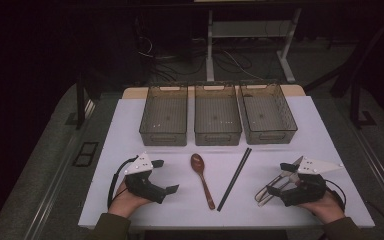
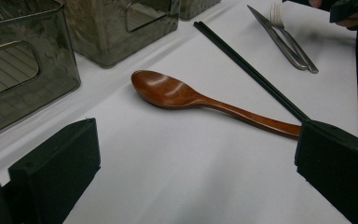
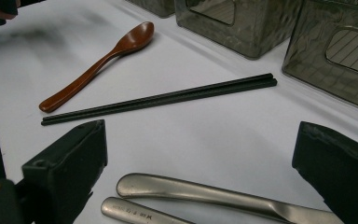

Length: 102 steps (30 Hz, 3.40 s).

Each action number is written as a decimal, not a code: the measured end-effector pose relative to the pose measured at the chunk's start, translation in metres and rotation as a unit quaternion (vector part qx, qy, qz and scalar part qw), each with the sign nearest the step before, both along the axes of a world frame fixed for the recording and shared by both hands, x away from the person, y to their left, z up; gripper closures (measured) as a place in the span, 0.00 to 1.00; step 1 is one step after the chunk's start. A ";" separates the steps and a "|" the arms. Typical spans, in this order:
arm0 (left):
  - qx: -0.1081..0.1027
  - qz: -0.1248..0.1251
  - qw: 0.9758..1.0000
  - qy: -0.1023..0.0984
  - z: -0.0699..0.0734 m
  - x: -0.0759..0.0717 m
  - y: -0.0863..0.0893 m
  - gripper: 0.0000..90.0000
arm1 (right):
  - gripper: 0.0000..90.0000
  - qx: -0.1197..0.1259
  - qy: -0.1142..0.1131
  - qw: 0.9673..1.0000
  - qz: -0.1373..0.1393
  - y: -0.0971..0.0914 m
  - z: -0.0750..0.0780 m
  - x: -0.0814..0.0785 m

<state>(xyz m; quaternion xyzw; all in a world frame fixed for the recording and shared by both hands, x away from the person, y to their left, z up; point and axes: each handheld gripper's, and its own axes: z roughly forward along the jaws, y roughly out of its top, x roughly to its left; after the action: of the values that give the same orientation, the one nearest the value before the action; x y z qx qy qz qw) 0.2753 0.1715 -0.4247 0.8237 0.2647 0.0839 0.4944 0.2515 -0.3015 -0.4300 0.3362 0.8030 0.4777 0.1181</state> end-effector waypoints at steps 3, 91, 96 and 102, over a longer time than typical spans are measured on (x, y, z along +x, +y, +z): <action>-0.003 0.002 1.000 0.001 0.000 0.001 0.000 0.00 | 0.03 -0.003 0.000 1.000 0.001 0.000 0.000 0.000; -0.004 -0.002 1.000 -0.003 0.000 -0.001 -0.001 0.00 | 0.99 -0.120 0.077 0.988 -0.053 0.074 -0.020 0.133; -0.004 -0.003 1.000 -0.003 0.000 -0.001 -0.001 0.00 | 0.99 -0.125 0.078 0.988 -0.055 0.071 -0.019 0.131; -0.005 -0.002 1.000 -0.003 0.000 -0.001 -0.001 0.00 | 0.99 -0.132 0.075 0.987 -0.059 0.065 -0.018 0.129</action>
<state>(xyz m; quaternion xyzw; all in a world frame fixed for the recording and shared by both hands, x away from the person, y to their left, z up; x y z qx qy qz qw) 0.2745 0.1709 -0.4248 0.8216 0.2617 0.0841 0.4994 0.3807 -0.2369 -0.4479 0.3999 0.8442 0.3330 0.1289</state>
